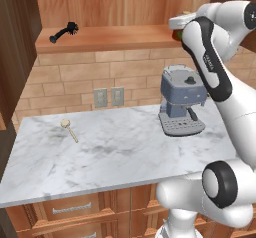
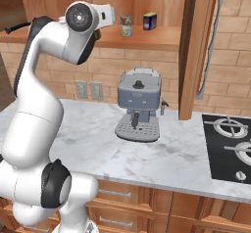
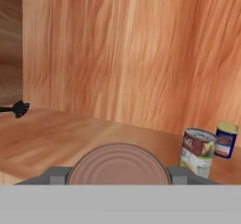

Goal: Pick the cans from the counter and place them in their designated side in the cabinet.

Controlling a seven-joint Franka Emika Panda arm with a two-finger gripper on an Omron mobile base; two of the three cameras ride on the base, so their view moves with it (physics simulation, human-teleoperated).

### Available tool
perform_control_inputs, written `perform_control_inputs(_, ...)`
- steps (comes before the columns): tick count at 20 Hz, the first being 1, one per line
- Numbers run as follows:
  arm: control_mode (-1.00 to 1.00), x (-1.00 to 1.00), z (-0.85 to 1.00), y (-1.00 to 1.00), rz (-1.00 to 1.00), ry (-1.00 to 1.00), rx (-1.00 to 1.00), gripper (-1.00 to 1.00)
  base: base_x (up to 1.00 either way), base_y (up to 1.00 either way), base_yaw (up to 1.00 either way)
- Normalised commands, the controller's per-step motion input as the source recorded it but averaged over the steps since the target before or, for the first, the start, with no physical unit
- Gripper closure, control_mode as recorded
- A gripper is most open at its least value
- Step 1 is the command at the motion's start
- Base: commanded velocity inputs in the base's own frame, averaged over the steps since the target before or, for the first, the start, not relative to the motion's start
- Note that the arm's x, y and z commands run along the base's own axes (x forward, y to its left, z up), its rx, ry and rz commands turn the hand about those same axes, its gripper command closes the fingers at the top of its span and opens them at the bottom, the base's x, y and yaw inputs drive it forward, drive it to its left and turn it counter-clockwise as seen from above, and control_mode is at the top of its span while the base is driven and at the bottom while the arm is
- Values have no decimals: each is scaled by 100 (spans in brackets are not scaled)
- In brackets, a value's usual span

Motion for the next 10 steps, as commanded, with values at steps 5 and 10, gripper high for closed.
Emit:
perform_control_inputs(5,-100,16,-8,0,0,1,0,100,0,0,0)
perform_control_inputs(10,-100,17,-4,0,0,1,0,100,0,0,0)
